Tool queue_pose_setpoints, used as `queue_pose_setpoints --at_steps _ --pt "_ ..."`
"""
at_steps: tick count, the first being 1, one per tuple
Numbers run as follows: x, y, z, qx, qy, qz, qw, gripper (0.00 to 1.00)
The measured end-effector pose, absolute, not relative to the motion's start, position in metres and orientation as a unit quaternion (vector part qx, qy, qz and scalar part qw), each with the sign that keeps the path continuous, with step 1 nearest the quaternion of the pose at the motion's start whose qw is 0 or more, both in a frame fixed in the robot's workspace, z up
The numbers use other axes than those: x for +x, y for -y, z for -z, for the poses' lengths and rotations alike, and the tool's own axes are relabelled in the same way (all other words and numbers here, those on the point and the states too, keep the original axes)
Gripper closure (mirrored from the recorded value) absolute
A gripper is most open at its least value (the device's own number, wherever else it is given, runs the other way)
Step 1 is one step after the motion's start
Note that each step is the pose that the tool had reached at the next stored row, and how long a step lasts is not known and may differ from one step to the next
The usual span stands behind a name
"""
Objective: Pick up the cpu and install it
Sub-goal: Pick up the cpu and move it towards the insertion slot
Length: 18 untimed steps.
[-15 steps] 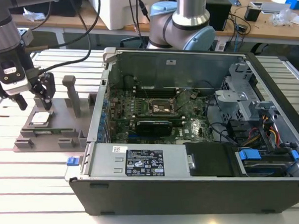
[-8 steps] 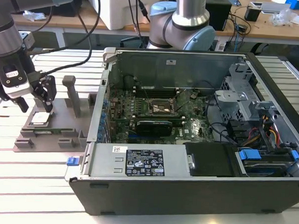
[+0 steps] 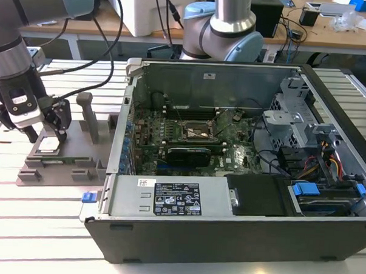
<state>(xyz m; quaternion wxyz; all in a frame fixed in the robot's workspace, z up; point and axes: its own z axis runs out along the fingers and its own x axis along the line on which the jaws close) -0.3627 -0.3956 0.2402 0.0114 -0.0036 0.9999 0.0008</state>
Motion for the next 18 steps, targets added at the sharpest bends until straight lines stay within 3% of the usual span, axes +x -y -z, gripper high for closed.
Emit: queue_pose_setpoints --at_steps 18 --pt "-0.383 0.375 -0.204 -0.014 -1.0 -0.001 0.011 0.34"
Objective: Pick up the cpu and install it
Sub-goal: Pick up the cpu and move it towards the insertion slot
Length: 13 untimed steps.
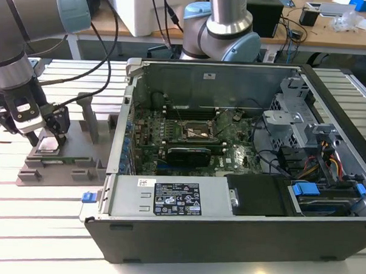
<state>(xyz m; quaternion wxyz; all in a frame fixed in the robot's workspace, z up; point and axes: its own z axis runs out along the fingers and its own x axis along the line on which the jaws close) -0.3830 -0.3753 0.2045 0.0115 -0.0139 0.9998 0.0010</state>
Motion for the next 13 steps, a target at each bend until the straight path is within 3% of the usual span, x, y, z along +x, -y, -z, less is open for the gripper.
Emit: queue_pose_setpoints --at_steps 13 --pt "-0.387 0.369 -0.192 -0.014 -1.0 -0.002 0.011 0.34"
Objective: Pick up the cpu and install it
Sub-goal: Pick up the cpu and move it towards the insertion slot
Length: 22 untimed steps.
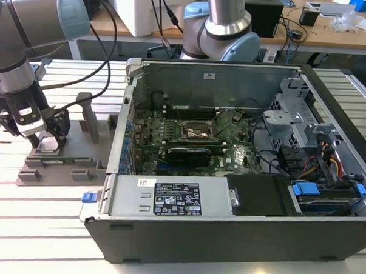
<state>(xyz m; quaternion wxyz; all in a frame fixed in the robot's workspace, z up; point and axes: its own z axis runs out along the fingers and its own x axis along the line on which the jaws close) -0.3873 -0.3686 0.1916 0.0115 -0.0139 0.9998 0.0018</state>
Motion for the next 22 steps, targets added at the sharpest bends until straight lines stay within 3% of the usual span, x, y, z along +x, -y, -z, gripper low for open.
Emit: queue_pose_setpoints --at_steps 12,14,15,22 --pt "-0.3898 0.3678 -0.1882 -0.018 -1.0 -0.005 0.011 0.34" --pt "-0.3899 0.3678 -0.1882 -0.018 -1.0 -0.005 0.011 0.36" --pt "-0.3898 0.3678 -0.1882 -0.018 -1.0 -0.005 0.011 0.46" --pt "-0.3898 0.3678 -0.188 -0.018 -1.0 -0.005 0.011 0.46"
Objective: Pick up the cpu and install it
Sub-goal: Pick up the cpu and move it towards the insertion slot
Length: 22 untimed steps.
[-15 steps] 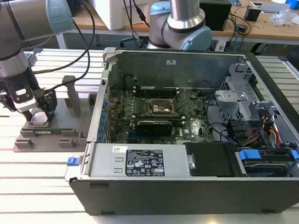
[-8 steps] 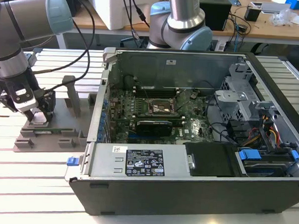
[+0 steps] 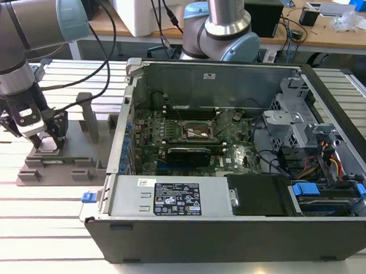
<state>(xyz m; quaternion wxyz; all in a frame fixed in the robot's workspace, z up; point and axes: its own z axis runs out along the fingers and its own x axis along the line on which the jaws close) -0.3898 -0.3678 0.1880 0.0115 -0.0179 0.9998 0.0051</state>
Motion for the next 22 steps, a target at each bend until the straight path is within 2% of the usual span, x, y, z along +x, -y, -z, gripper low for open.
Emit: queue_pose_setpoints --at_steps 7,22 --pt "-0.39 0.368 -0.192 -0.018 -1.0 -0.005 0.012 0.46" --pt "-0.39 0.368 -0.235 -0.018 -1.0 -0.005 0.012 0.46"
